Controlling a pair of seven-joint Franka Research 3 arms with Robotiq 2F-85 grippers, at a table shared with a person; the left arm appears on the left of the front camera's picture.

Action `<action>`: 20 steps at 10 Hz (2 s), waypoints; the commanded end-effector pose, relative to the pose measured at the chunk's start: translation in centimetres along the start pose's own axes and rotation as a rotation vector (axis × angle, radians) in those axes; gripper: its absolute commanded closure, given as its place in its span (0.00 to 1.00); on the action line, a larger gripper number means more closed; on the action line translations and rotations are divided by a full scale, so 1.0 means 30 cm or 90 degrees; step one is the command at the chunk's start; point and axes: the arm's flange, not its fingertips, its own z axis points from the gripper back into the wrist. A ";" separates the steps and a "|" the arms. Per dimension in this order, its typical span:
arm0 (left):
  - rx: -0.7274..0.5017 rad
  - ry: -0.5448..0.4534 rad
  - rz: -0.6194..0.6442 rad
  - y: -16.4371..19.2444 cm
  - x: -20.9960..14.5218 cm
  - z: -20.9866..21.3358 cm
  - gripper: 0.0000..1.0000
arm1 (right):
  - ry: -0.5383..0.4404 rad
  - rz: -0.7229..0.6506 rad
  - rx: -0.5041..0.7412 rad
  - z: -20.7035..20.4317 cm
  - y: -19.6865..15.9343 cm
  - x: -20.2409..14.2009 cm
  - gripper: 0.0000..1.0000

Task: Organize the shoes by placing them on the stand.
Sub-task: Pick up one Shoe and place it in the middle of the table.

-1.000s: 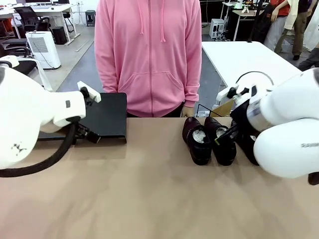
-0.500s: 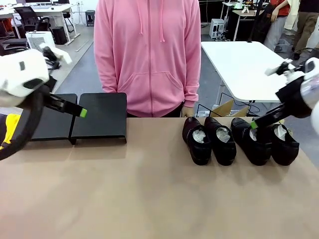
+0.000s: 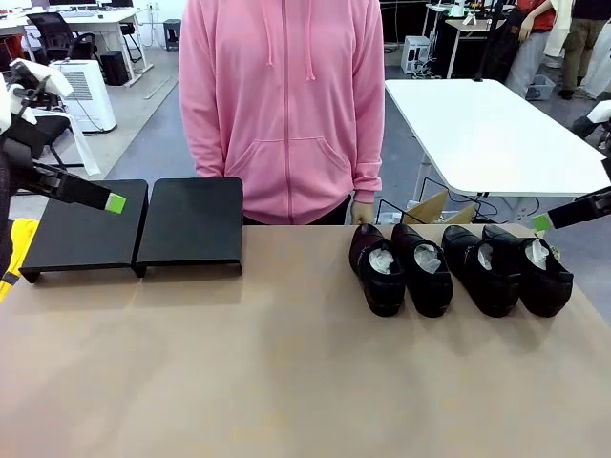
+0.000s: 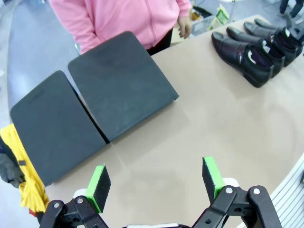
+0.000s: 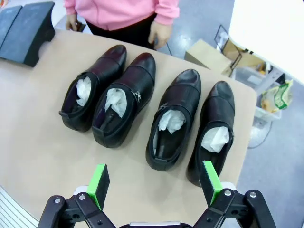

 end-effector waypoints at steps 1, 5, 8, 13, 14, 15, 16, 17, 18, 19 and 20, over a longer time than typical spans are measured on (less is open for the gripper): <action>-0.023 0.009 -0.012 -0.048 -0.091 -0.024 0.00 | -0.021 0.035 0.020 0.013 0.031 -0.063 0.00; -0.009 -0.004 0.004 -0.032 -0.100 0.020 0.00 | -0.049 0.024 0.001 0.082 0.001 -0.090 0.00; -0.001 0.000 0.004 -0.011 0.000 0.020 0.00 | -0.035 0.015 -0.003 0.072 -0.006 0.011 0.00; -0.001 0.000 0.004 -0.011 0.000 0.020 0.00 | -0.035 0.015 -0.003 0.072 -0.006 0.011 0.00; -0.001 0.000 0.004 -0.011 0.000 0.020 0.00 | -0.035 0.015 -0.003 0.072 -0.006 0.011 0.00; -0.001 0.000 0.004 -0.011 0.000 0.020 0.00 | -0.035 0.015 -0.003 0.072 -0.006 0.011 0.00; -0.001 0.000 0.004 -0.011 0.000 0.020 0.00 | -0.035 0.015 -0.003 0.072 -0.006 0.011 0.00; -0.001 0.000 0.004 -0.011 0.000 0.020 0.00 | -0.035 0.015 -0.003 0.072 -0.006 0.011 0.00; -0.001 0.000 0.004 -0.011 0.000 0.020 0.00 | -0.035 0.015 -0.003 0.072 -0.006 0.011 0.00; -0.001 0.000 0.004 -0.011 0.000 0.020 0.00 | -0.034 0.015 -0.006 0.075 -0.007 0.010 0.00; -0.001 0.000 0.004 -0.011 0.000 0.020 0.00 | -0.017 0.018 -0.018 0.071 0.023 0.063 0.00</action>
